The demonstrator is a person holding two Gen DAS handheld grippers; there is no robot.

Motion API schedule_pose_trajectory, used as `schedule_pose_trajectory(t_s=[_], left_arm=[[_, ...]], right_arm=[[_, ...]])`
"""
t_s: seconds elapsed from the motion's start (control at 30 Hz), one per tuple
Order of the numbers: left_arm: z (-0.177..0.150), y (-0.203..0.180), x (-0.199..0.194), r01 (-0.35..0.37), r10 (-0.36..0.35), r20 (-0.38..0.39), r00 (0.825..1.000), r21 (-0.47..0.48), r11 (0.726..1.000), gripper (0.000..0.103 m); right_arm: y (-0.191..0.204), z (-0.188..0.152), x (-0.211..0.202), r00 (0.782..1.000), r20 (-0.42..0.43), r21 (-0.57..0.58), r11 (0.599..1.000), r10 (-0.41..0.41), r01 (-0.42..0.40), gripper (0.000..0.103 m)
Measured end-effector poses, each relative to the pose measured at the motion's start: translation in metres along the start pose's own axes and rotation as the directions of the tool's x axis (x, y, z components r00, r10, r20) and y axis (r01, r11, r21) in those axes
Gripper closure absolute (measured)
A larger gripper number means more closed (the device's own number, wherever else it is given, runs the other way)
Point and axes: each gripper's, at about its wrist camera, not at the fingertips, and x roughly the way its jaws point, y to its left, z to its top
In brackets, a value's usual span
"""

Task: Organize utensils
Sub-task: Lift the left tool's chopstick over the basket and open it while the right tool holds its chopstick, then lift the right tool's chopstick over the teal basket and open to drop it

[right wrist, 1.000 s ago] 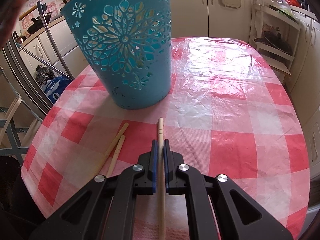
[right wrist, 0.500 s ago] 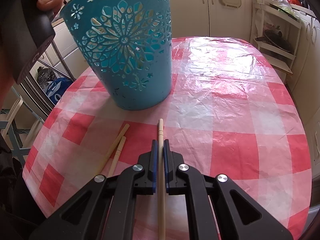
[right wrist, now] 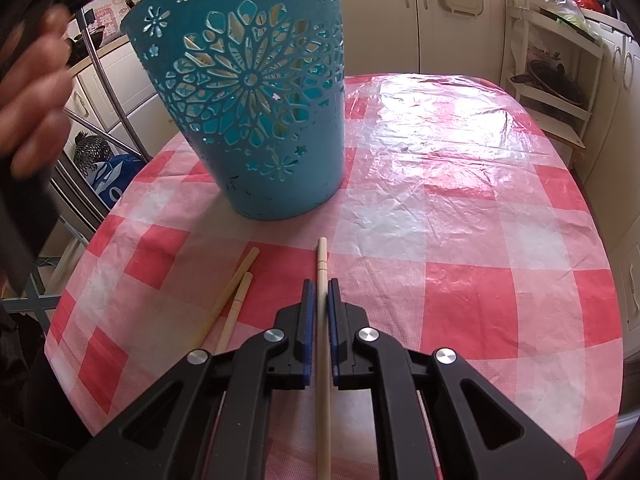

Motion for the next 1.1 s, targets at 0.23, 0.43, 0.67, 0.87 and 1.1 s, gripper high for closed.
schedule_pose_trajectory(t_s=[0.23,0.43,0.67,0.87,1.1], left_arm=[[-0.021,0.038,-0.049,-0.059,0.057,-0.032,0.998,-0.049,0.997,0.067],[-0.038,0.06,-0.088,-0.071,0.064,-0.064,0.996,-0.1,0.993,0.063],[-0.055,0.061,-0.125,-0.06,0.05,-0.061,0.997,-0.174,0.983,0.062],[-0.06,0.05,-0.128,-0.027,0.011,-0.079,0.997,-0.202,0.979,0.061],[-0.055,0.046,-0.128,-0.005,-0.013,-0.083,0.996,-0.207,0.978,0.061]], right_arm=[[0.009,0.0,0.0,1.0,0.003,-0.053,0.998,-0.024,0.024,0.089],[-0.005,-0.001,-0.007,0.999,0.035,0.016,1.0,0.027,-0.027,0.097],[-0.063,-0.005,-0.048,0.851,0.379,0.272,0.835,0.364,-0.478,0.097],[-0.095,0.006,-0.073,0.581,0.704,0.29,0.581,0.409,-0.76,0.097],[-0.106,0.051,-0.094,0.336,0.911,0.187,0.491,0.237,-0.851,0.097]])
